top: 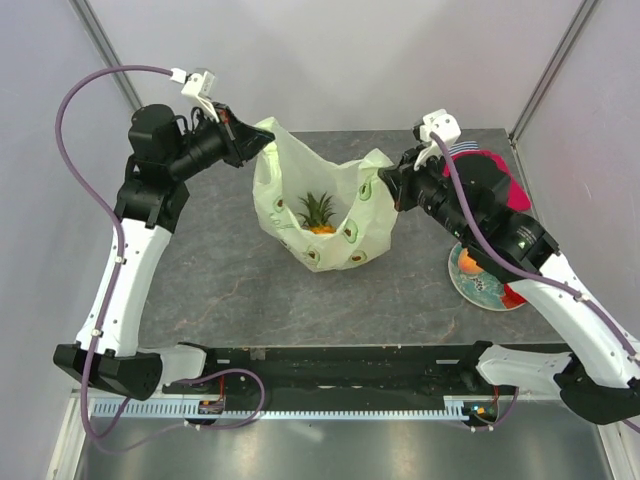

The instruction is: Place the fruits into the plastic bag

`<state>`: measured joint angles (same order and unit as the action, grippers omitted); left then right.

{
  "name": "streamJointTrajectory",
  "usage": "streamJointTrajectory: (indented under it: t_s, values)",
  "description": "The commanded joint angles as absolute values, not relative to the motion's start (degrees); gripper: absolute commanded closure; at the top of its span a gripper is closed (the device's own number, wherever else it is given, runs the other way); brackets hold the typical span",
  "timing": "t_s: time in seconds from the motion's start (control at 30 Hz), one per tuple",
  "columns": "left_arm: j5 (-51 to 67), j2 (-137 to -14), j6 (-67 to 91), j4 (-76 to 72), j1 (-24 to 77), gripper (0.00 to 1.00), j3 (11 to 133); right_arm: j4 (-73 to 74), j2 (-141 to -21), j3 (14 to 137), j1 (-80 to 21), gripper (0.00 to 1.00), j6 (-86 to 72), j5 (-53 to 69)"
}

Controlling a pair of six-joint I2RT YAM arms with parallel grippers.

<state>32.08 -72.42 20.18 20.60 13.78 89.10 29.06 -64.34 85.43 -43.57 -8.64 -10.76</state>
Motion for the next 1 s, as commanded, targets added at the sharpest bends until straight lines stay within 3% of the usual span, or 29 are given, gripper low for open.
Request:
streamJointTrajectory:
  t_s: [0.0,0.27,0.67,0.83,0.97]
  values:
    - [36.03,-74.18,22.33,21.35,11.96,0.98,89.84,34.1,-66.62,84.3,-41.4,1.0,-6.06,-14.5]
    - [38.42,-72.78,11.88,25.66,11.51,0.98,77.45,33.66,-64.08,72.87,-40.61,1.0,-11.34,-15.2]
    - [32.78,-66.18,7.21,17.06,11.6,0.99,65.57,34.1,-64.16,72.51,-39.73,0.97,-14.23,-18.01]
    - [37.26,-64.78,8.6,15.47,11.6,0.98,65.38,34.37,-64.69,74.08,-39.2,1.0,-15.47,-18.81]
    - [38.85,-64.51,13.0,16.08,11.6,0.99,74.76,35.5,-64.95,81.81,-39.29,1.0,-13.54,-18.02]
